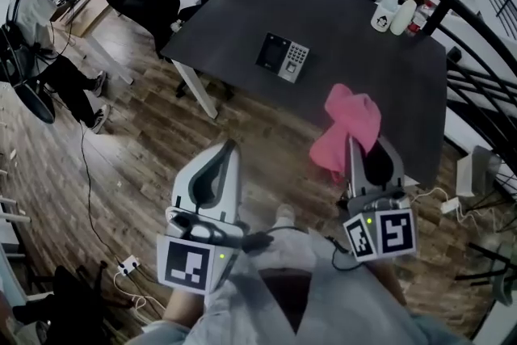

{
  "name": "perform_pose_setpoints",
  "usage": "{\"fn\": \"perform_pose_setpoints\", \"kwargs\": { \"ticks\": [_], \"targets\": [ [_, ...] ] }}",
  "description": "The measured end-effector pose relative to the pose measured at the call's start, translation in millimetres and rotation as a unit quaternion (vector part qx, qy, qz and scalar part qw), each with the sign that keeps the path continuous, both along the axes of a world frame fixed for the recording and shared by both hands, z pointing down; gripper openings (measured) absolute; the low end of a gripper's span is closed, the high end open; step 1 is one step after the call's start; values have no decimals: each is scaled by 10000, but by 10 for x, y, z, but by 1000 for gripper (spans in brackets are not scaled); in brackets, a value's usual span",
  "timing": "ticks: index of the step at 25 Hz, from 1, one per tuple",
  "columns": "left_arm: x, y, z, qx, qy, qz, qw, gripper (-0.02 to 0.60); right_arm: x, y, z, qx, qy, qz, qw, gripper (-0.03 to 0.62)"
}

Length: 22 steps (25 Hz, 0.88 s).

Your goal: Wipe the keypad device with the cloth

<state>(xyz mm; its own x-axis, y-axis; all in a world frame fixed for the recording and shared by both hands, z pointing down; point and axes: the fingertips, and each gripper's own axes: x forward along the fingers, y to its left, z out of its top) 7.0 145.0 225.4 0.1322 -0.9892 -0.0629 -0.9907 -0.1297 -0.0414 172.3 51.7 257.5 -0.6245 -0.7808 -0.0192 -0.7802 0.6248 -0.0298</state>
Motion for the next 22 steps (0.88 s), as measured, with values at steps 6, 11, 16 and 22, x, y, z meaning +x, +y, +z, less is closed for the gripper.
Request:
{"fn": "perform_pose_setpoints", "kwargs": {
  "ticks": [6, 11, 16, 22],
  "targets": [
    [-70, -284, 1, 52, -29, -315, 9995, 3, -81, -467, 3, 45, -2, -219, 9997, 72],
    [-200, -439, 48, 35, 53, -645, 9979, 3, -157, -686, 31, 30, 8, -400, 9992, 72],
    [-228, -576, 8, 156, 137, -796, 9966, 3, -181, -837, 48, 37, 111, -572, 9983, 72],
    [-207, -699, 23, 182, 91, -870, 9960, 3, -205, -1031, 41, 122, 95, -675, 9976, 74]
  ]
}}
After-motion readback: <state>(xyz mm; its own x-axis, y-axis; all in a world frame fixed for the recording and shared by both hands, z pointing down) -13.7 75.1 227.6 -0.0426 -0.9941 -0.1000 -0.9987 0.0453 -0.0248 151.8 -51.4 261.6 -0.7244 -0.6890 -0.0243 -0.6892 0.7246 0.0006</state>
